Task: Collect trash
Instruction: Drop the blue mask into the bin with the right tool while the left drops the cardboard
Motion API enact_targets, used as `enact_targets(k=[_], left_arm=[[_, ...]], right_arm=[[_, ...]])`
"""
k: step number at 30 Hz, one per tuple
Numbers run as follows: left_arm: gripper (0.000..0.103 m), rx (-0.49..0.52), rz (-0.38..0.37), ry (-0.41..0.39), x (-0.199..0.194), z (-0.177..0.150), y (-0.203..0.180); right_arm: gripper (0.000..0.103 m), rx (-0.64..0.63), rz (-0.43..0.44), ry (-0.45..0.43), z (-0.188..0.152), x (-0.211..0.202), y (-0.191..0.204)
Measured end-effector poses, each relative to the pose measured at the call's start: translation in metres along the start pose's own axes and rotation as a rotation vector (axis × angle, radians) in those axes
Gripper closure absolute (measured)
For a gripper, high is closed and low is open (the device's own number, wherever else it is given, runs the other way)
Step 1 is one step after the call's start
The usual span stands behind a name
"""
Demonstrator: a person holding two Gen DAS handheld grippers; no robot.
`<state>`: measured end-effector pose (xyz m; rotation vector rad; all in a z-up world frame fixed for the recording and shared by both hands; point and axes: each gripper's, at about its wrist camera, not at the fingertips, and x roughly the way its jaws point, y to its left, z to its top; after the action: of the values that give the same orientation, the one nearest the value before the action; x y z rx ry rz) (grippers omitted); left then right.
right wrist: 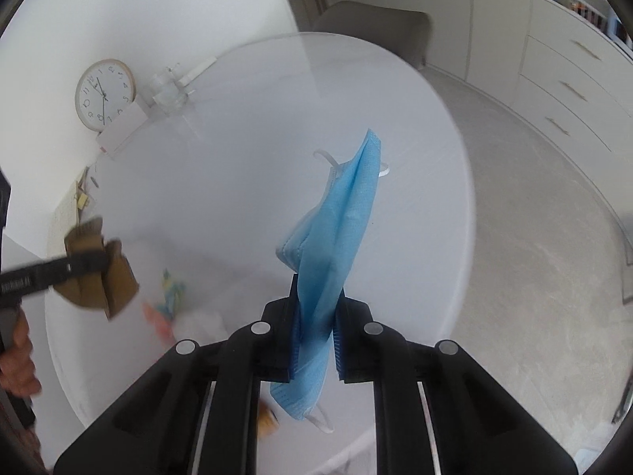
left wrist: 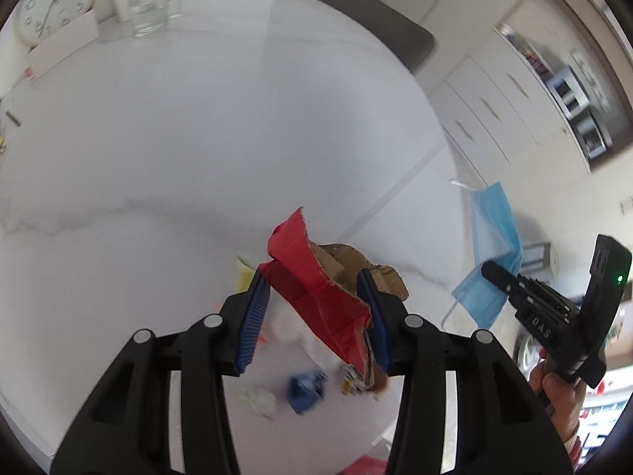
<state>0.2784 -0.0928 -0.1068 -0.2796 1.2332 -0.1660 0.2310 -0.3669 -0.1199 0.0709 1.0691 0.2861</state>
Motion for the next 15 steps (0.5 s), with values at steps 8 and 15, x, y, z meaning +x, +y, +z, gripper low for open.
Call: enact_targets(k=[8,15], left_arm=[[0.058,0.231,-0.026,0.081,0.008,-0.078,-0.09],[0.058,0.318,-0.027,0.137,0.017,-0.124,-0.13]], right_arm=[[0.089,0.089,-0.061,0.064,-0.111,-0.038,-0.047],[0.087,0.124,-0.025,0.159,-0.174,-0.01,-0.063]])
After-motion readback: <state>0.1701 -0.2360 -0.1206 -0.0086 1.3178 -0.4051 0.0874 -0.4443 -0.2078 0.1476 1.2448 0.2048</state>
